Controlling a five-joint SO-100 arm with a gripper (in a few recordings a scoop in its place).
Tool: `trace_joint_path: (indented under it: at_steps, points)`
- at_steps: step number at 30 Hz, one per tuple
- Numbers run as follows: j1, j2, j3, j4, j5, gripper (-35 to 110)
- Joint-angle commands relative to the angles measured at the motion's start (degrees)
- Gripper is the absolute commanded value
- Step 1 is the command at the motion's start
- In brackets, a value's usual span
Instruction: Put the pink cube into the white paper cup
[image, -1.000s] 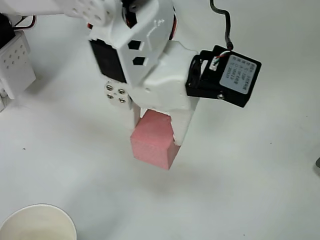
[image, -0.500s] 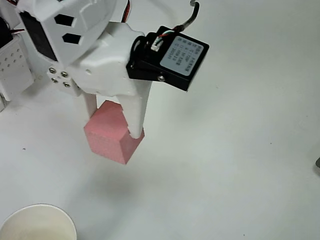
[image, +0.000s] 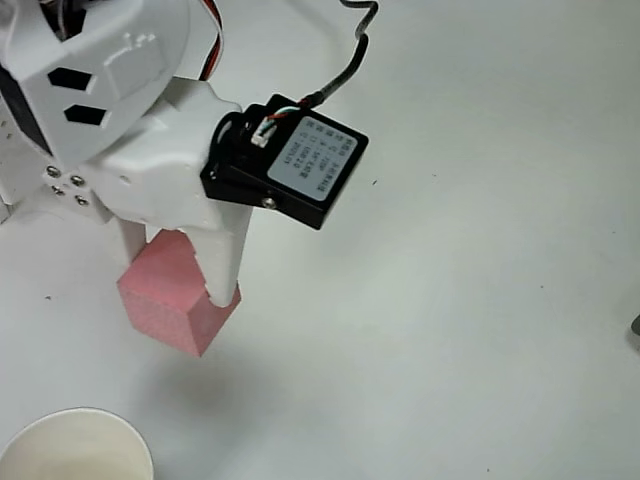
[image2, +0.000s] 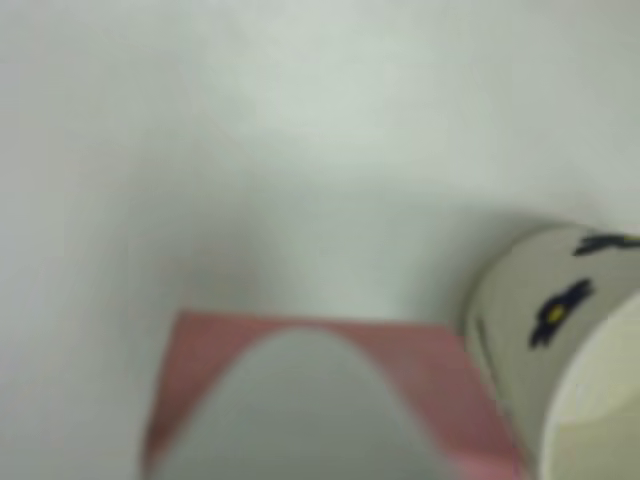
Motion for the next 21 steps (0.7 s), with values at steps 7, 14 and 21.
trace_joint_path:
  at_steps: [7, 14, 21]
  points:
    - [5.27, 6.24, -0.53, 0.26, -2.9, 20]
    - [8.35, 5.1, -0.7, 0.26, -4.75, 20]
    - [11.43, 2.64, -0.79, -0.09, -5.89, 20]
